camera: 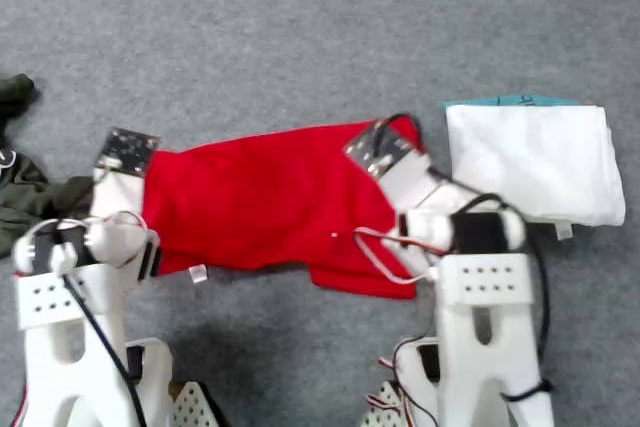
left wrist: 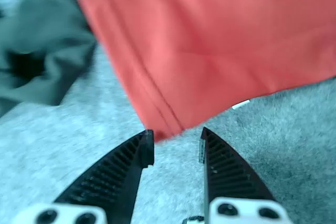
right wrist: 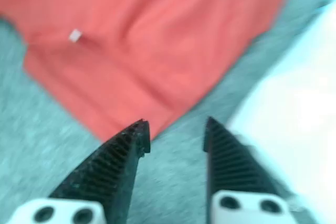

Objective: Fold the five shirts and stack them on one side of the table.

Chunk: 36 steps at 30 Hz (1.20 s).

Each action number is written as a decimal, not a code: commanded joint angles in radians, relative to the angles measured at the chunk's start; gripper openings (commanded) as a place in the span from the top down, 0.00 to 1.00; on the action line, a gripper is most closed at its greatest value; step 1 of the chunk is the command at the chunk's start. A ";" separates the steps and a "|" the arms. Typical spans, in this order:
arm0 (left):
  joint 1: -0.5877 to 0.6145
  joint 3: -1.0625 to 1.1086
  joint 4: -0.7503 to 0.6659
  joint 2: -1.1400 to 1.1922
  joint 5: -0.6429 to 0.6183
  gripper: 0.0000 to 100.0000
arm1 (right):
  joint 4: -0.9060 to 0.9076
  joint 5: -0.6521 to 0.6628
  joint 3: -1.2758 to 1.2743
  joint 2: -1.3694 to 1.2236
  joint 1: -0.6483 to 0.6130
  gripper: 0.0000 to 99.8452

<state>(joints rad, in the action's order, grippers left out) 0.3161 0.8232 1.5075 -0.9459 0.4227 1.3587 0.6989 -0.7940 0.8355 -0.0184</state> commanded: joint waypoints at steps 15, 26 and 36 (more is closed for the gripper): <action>-0.091 -0.193 -0.454 0.528 -0.362 0.97 | -0.032 -0.269 0.951 -1.003 0.006 0.99; -0.025 -0.433 -0.603 1.060 -0.580 0.97 | 0.075 -0.338 1.501 -1.633 -0.009 0.99; 0.082 -0.366 -0.621 1.066 -0.580 0.97 | 0.298 -0.404 2.078 -1.959 0.061 0.99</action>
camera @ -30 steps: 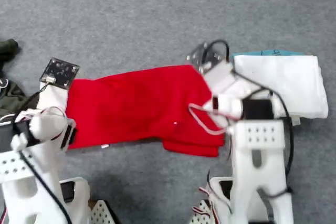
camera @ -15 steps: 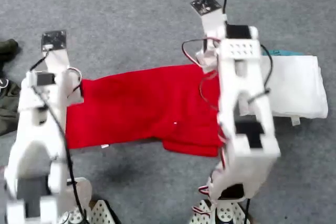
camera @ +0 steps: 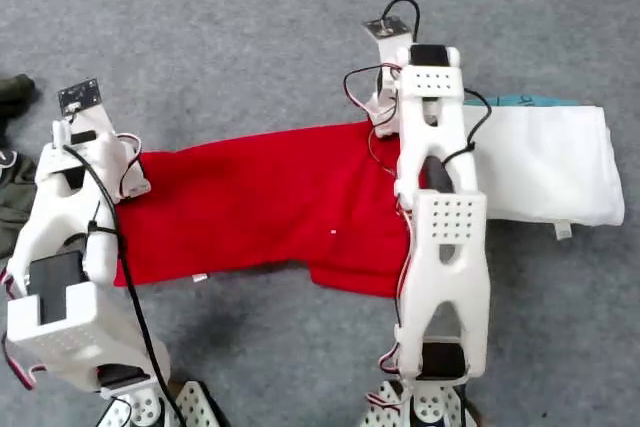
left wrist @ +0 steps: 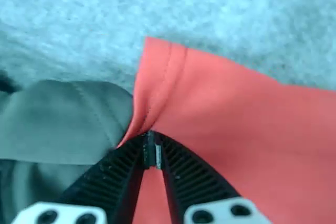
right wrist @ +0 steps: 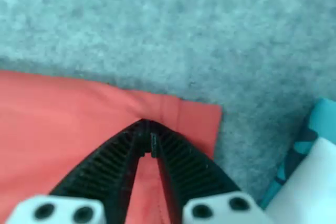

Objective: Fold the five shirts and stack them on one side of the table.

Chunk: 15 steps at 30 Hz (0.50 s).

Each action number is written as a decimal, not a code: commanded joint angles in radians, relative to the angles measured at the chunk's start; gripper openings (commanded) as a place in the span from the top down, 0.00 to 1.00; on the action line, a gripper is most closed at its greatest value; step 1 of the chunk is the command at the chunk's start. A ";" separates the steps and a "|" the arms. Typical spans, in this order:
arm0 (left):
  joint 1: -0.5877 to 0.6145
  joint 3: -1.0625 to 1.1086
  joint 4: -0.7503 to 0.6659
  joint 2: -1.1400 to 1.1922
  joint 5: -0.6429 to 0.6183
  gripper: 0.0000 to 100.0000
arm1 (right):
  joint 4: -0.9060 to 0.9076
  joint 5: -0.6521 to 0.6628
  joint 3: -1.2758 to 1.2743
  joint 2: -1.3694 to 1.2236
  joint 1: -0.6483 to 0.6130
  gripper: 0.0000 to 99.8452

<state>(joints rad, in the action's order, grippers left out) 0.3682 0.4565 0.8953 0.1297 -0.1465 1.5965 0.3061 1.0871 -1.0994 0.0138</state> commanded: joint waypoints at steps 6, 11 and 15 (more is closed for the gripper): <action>0.015 -0.028 0.064 -0.078 -0.009 0.97 | 0.172 -0.012 0.463 -0.097 0.031 0.99; -0.044 -0.030 0.121 -0.342 0.000 0.97 | 0.176 -0.012 0.357 0.093 0.052 0.99; -0.073 -0.027 0.115 -0.468 -0.008 0.97 | 0.172 0.008 -0.005 0.390 0.032 0.99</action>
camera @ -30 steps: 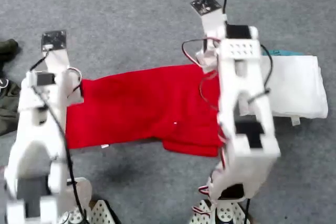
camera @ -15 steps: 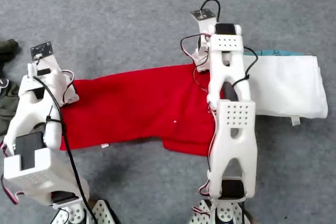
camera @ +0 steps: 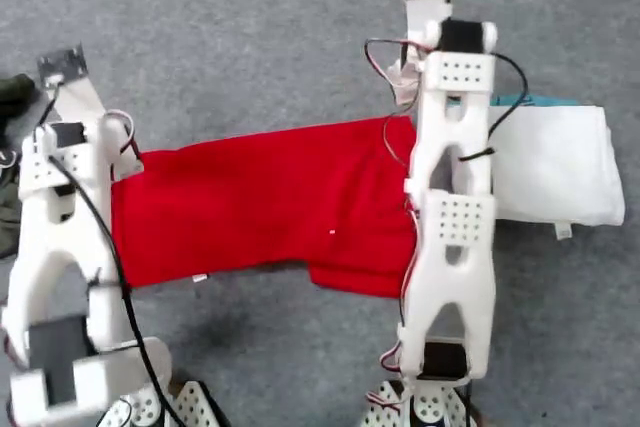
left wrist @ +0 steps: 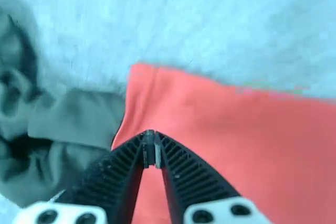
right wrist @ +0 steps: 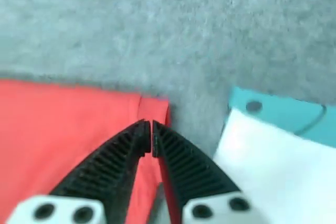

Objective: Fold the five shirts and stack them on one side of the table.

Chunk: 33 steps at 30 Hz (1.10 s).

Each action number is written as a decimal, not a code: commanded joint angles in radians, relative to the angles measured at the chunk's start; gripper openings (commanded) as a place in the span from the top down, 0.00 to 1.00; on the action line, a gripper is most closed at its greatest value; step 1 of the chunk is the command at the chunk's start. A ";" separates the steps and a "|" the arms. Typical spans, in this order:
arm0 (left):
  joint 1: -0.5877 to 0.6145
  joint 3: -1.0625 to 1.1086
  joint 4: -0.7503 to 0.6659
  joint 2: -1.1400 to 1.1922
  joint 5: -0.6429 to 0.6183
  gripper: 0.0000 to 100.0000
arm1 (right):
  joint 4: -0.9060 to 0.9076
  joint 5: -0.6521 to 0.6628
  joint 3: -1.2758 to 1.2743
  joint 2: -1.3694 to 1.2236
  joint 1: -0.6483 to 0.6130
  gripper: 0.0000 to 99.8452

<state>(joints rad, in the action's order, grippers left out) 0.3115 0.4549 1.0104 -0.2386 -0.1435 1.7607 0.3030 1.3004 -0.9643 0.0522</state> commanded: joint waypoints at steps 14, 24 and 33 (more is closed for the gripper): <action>-0.076 0.005 -0.308 0.324 -0.017 0.97 | -0.218 0.087 -1.372 0.928 -0.367 0.99; -0.048 0.002 -0.324 0.387 -0.098 0.97 | -0.459 0.135 -1.704 0.935 -0.384 0.99; -0.048 0.002 -0.324 0.387 -0.097 0.97 | -0.448 0.288 -1.951 1.044 -0.419 0.99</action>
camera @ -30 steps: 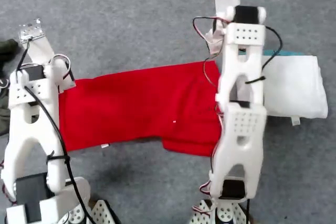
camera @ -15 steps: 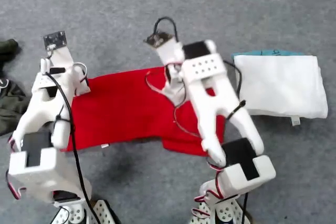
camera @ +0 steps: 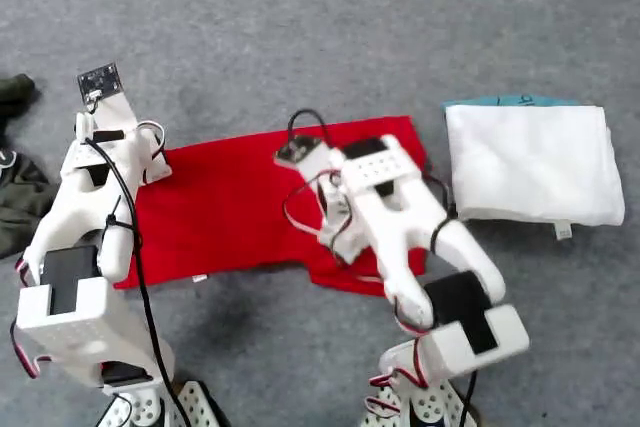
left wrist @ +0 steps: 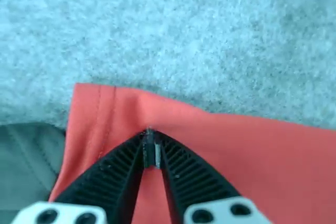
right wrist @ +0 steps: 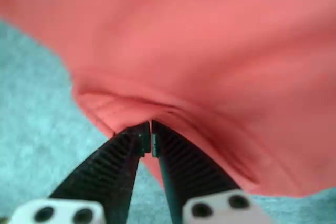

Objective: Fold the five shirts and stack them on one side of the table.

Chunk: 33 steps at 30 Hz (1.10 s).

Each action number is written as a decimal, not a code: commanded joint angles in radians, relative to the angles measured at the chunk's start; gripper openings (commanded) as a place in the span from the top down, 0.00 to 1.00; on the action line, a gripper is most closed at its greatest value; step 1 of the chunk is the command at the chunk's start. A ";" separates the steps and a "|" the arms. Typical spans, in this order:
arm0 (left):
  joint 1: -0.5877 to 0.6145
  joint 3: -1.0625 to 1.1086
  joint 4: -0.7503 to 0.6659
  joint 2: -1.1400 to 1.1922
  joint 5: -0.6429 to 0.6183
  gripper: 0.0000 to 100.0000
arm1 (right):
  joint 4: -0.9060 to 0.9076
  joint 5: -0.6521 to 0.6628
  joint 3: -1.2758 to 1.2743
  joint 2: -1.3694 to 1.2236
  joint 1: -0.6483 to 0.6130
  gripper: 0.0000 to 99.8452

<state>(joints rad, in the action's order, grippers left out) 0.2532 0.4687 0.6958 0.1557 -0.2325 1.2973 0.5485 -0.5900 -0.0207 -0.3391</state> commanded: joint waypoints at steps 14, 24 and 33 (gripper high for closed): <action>0.010 -0.012 -0.009 -0.008 -0.008 0.97 | 0.147 0.336 -0.255 0.697 -0.023 0.99; 0.010 -0.015 -0.009 -0.006 -0.008 0.97 | -0.334 0.230 -0.237 0.406 0.018 0.99; 0.012 -0.013 -0.009 -0.006 -0.008 0.97 | -0.216 0.235 -0.239 0.289 0.012 0.99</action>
<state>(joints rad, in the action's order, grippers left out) 0.2532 0.4687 0.6958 0.1557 -0.2325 1.0134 0.7925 -0.8477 0.2509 -0.3314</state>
